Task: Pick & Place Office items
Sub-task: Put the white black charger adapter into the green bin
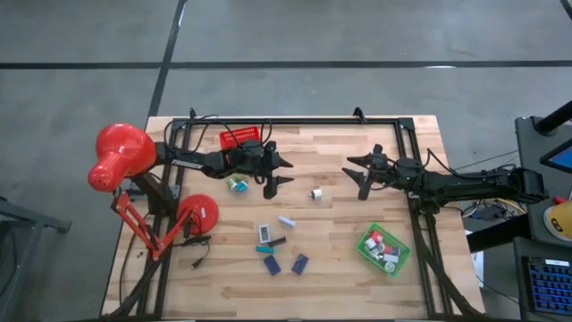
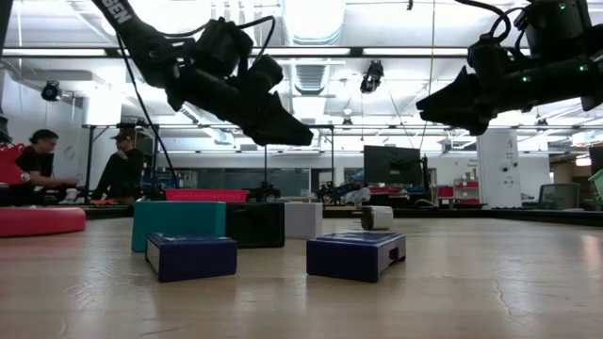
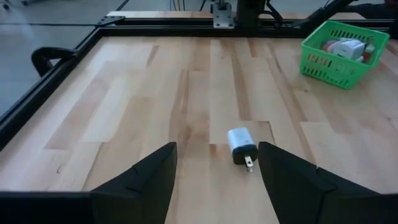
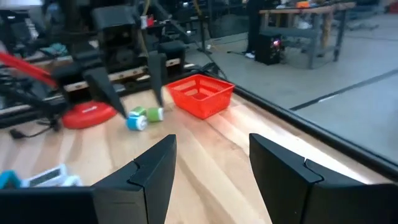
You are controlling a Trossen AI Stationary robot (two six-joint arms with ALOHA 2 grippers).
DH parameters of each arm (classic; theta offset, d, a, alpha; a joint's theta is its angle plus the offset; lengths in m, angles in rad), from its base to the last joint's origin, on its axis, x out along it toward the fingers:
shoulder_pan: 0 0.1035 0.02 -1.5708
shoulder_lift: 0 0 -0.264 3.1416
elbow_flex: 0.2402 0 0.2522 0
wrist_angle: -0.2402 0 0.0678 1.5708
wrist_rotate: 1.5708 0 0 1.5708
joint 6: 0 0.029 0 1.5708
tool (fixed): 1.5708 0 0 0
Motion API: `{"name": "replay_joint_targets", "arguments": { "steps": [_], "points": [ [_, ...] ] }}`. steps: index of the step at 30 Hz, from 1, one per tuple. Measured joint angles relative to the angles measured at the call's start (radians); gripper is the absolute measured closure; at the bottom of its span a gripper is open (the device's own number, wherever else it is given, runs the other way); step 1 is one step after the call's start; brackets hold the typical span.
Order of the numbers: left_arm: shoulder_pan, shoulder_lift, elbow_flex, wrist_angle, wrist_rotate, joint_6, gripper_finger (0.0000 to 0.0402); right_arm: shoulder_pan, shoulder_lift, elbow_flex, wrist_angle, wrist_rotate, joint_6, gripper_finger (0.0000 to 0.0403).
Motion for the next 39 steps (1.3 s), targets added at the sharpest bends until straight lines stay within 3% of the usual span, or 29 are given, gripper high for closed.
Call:
{"name": "replay_joint_targets", "arguments": {
  "steps": [8, 13, 18, 26, 31, 36, 39],
  "points": [
    [0.0, 0.0, -0.002, -0.004, 0.002, 0.0, 0.017, 0.003, 0.038, -0.001, -0.087, -0.144, -0.059, 0.0204],
    [0.0, 0.0, -0.004, -0.004, 0.002, 0.0, 0.017, 0.004, 0.131, 0.0, -0.083, -0.161, -0.062, 0.0204],
    [0.0, 0.0, -0.004, -0.004, 0.002, 0.0, 0.017, 0.011, 0.272, 0.001, -0.075, -0.21, -0.171, 0.0204],
    [0.0, 0.0, -0.004, -0.004, 0.002, 0.0, 0.017, 0.013, 0.501, 0.001, 0.236, -0.21, 0.134, 0.0204],
    [0.0, 0.0, -0.004, -0.004, 0.002, 0.0, 0.017, 0.016, 0.615, 0.007, 0.404, -0.213, 0.113, 0.0204],
    [0.0, 0.0, -0.004, -0.004, 0.002, 0.0, 0.017, 0.017, 0.702, 0.043, 0.413, -0.212, 0.097, 0.0204],
    [0.0, 0.0, -0.004, -0.004, 0.002, 0.0, 0.017, 0.019, 0.754, 0.067, 0.413, -0.213, -0.039, 0.0204]
  ]
}}
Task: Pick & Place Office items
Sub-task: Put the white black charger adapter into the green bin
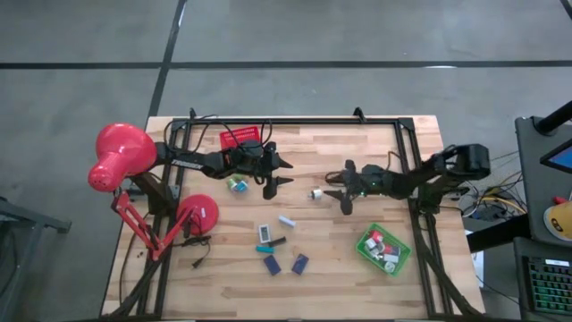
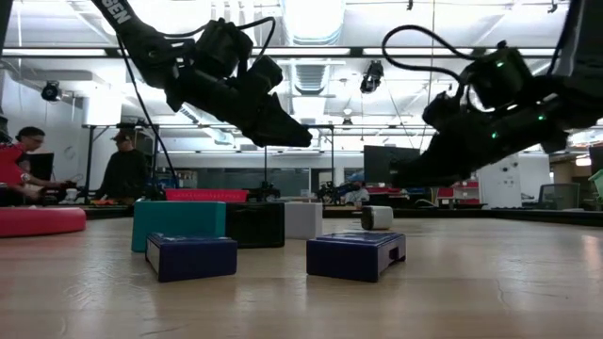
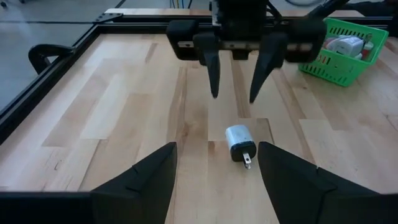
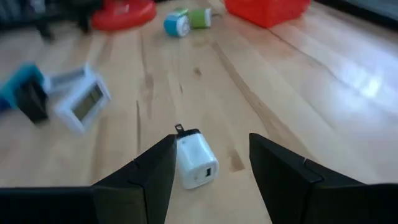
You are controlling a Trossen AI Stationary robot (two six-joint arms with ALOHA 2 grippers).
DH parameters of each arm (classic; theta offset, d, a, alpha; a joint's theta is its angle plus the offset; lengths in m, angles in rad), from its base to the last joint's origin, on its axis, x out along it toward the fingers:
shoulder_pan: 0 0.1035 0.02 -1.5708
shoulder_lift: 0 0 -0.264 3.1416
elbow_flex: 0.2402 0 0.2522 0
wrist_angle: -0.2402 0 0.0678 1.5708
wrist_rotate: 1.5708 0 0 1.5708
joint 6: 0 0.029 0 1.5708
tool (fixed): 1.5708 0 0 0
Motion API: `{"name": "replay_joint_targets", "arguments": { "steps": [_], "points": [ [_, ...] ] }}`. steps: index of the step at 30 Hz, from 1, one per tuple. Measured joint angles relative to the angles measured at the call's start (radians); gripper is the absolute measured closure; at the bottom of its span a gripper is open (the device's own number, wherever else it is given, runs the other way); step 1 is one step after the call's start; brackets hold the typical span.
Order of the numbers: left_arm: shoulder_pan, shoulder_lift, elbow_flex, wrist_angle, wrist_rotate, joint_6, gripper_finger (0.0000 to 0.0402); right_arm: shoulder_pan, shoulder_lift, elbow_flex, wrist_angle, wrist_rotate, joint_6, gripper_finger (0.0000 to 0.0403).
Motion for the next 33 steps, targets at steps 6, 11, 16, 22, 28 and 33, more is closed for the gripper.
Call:
{"name": "replay_joint_targets", "arguments": {
  "steps": [6, 11, 16, 22, 28, 33],
  "points": [
    [0.0, 0.0, 0.0, 0.0, 0.0, 0.0, 0.017, 0.008, 0.106, 0.068, 0.0, -0.019, -0.106, 0.0204],
    [0.0, 0.0, 0.0, 0.0, -0.001, 0.0, 0.017, 0.009, 0.169, 0.114, -0.001, -0.028, -0.142, 0.0204],
    [0.0, 0.0, 0.0, 0.0, -0.002, 0.0, 0.017, 0.01, 0.19, 0.148, -0.073, -0.053, -0.159, 0.0204],
    [0.0, 0.0, 0.0, 0.0, -0.002, 0.0, 0.017, 0.009, 0.19, 0.196, -0.203, -0.053, -0.159, 0.0204],
    [0.0, 0.0, 0.0, 0.0, -0.002, 0.0, 0.017, 0.009, 0.19, 0.241, -0.32, -0.053, -0.157, 0.0205],
    [0.0, 0.0, 0.0, 0.0, -0.002, 0.0, 0.017, 0.009, 0.19, 0.269, -0.361, -0.05, -0.158, 0.0232]
  ]
}}
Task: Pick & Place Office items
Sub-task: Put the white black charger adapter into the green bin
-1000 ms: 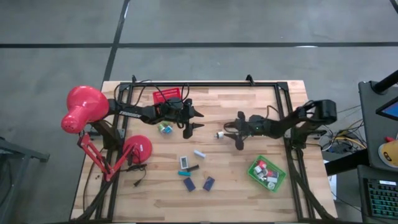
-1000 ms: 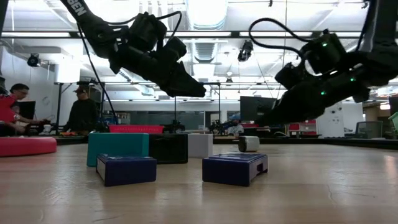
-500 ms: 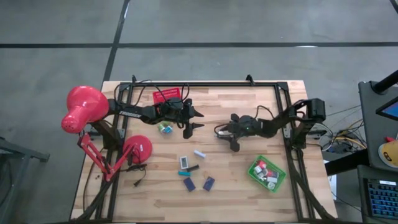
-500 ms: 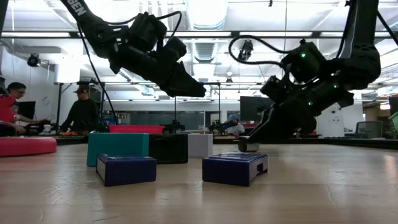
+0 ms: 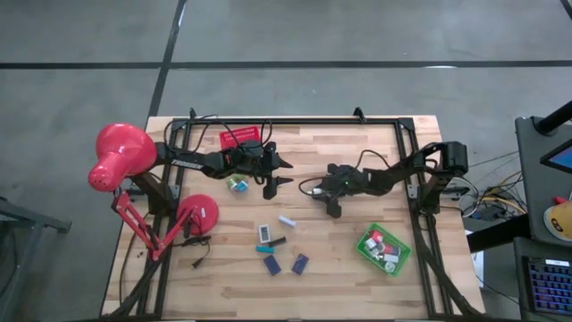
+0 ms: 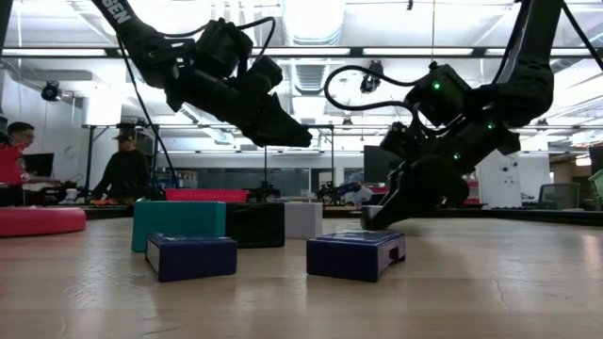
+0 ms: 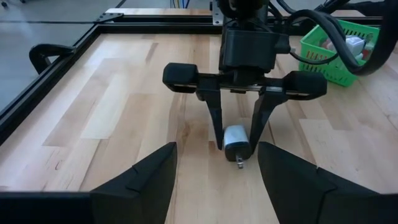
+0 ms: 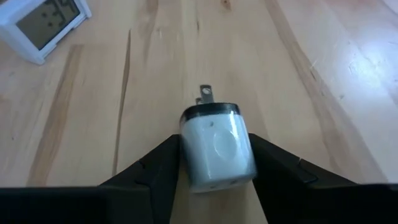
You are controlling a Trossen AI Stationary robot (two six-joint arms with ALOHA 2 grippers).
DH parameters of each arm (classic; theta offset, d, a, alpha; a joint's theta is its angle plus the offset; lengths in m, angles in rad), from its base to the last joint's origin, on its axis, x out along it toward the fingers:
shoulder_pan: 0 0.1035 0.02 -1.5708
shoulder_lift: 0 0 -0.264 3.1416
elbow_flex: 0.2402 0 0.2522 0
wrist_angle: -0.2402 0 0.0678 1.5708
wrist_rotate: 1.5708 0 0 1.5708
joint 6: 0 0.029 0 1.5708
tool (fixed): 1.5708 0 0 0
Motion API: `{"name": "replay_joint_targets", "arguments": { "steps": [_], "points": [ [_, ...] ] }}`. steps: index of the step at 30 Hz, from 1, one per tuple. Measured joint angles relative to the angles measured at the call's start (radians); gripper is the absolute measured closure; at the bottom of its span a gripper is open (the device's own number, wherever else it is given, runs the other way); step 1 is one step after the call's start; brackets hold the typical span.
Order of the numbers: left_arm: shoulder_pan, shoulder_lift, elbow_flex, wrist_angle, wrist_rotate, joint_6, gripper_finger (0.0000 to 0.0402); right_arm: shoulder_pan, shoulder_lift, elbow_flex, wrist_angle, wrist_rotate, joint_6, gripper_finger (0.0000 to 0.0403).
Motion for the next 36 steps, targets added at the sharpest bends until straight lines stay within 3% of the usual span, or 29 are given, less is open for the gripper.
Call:
{"name": "replay_joint_targets", "arguments": {
  "steps": [5, 15, 20, 24, 27, 36],
  "points": [
    [0.001, 0.0, 0.0, 0.0, 0.002, 0.0, 0.017, 0.0, 0.0, 0.007, -0.002, 0.001, 0.0, 0.0275],
    [0.0, 0.0, 0.0, 0.0, 0.002, 0.0, 0.017, 0.0, -0.002, 0.006, -0.003, 0.002, 0.002, 0.0275],
    [0.0, 0.0, 0.0, 0.0, 0.002, 0.0, 0.017, 0.005, -0.055, 0.006, -0.045, 0.06, 0.003, 0.026],
    [0.0, 0.0, 0.0, 0.0, 0.002, 0.0, 0.017, 0.032, -0.17, 0.026, -0.203, 0.102, 0.033, 0.0265],
    [0.0, 0.0, 0.0, 0.0, 0.002, 0.0, 0.017, 0.061, -0.281, 0.07, -0.416, 0.168, 0.108, 0.0267],
    [0.0, 0.0, 0.0, 0.0, 0.002, 0.0, 0.017, 0.199, -0.54, 0.263, -1.053, 0.242, 0.506, 0.0261]
  ]
}}
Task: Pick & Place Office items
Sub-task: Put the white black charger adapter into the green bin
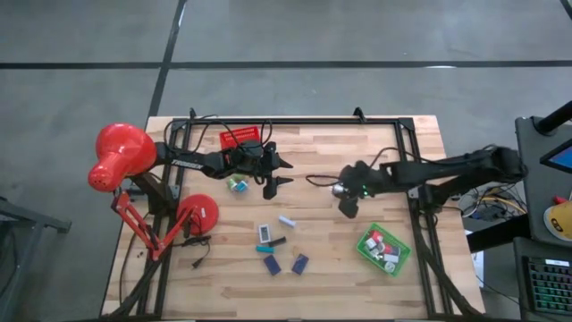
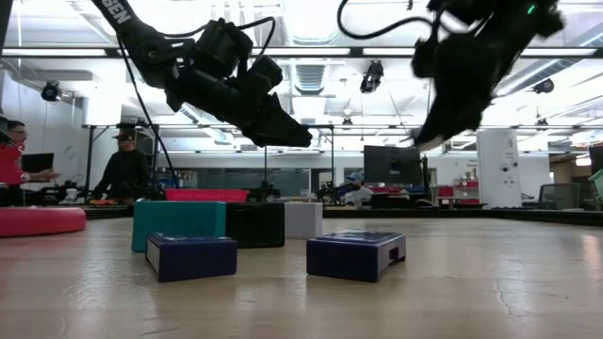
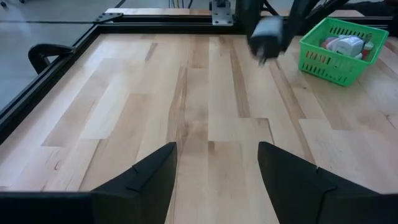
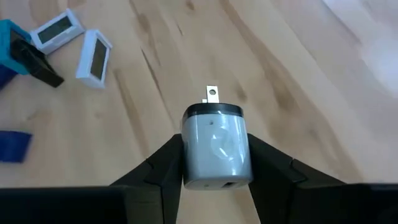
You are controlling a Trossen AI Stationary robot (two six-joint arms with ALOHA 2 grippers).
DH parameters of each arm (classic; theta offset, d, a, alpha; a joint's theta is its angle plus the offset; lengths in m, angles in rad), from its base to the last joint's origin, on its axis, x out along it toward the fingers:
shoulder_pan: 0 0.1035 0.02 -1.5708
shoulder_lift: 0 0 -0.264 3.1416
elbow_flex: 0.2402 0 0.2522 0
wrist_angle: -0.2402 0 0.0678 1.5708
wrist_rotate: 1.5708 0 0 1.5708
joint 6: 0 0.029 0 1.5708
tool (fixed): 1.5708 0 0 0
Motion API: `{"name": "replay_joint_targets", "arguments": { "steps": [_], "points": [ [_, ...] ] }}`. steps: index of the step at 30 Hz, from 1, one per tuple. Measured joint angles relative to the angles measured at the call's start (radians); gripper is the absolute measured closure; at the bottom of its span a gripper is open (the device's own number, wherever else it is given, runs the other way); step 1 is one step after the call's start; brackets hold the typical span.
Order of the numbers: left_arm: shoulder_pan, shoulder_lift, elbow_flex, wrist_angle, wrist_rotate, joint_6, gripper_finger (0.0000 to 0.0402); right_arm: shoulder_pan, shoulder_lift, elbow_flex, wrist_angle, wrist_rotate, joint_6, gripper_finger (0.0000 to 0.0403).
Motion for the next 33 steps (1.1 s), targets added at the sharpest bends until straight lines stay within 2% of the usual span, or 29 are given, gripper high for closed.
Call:
{"name": "replay_joint_targets", "arguments": {
  "steps": [8, 14, 19, 24, 29, 33],
  "points": [
    [0.0, 0.0, 0.0, 0.0, 0.0, 0.0, 0.017, 0.251, -0.045, 0.146, -0.419, 0.102, 0.488, 0.026],
    [0.0, 0.0, 0.0, 0.0, 0.0, 0.0, 0.017, 0.468, -0.006, 0.22, -0.627, 0.103, 0.932, 0.026],
    [0.0, 0.0, 0.0, 0.0, -0.001, 0.0, 0.017, 0.636, 0.047, 0.25, -0.712, 0.103, 1.278, 0.026],
    [0.0, 0.0, 0.0, 0.0, -0.001, 0.0, 0.017, 0.772, 0.13, 0.262, -0.716, 0.102, 1.526, 0.0259],
    [0.0, 0.0, 0.0, 0.0, -0.001, 0.0, 0.017, 0.853, 0.226, 0.291, -0.728, 0.051, 1.67, 0.0259],
    [0.0, 0.0, 0.0, 0.0, -0.001, 0.0, 0.017, 0.881, 0.298, 0.315, -0.731, 0.012, 1.72, 0.0259]
  ]
}}
